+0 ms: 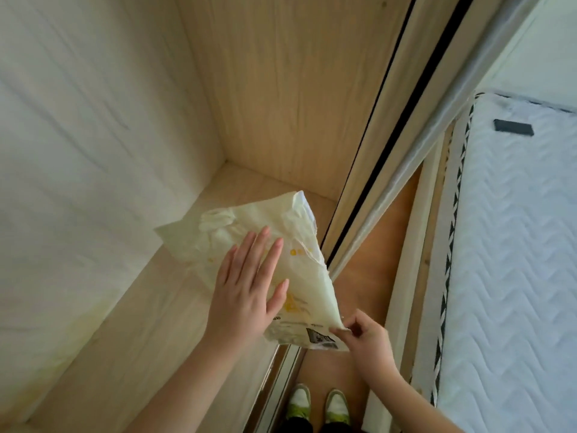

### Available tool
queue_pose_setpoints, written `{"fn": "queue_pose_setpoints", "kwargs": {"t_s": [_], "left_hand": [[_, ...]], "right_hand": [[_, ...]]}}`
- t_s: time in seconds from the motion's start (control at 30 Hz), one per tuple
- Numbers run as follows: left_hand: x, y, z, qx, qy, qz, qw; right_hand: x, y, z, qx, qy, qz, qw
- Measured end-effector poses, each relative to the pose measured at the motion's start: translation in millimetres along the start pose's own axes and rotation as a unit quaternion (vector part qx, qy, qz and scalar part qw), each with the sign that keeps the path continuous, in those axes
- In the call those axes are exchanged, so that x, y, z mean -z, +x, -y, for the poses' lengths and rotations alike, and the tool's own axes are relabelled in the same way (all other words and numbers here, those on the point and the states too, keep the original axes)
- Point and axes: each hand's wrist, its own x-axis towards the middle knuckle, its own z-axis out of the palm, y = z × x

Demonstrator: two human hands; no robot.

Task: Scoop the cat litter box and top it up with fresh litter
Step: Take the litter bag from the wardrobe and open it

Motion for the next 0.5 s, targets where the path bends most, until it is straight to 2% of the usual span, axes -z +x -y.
{"fn": "queue_pose_setpoints", "kwargs": {"t_s": [0.27, 0.5], "left_hand": [[33.7, 43.8, -36.8, -0.079, -0.055, -0.050, 0.994], [49.2, 95.9, -99.9, -0.131, -0.144, -0.092, 0.977]], "right_hand": [[70.4, -71.5, -5.1, -0.015, 0.061, -0.081, 0.995], [104.0, -112.8, -11.0, -0.016, 0.084, -0.159, 0.983]]}}
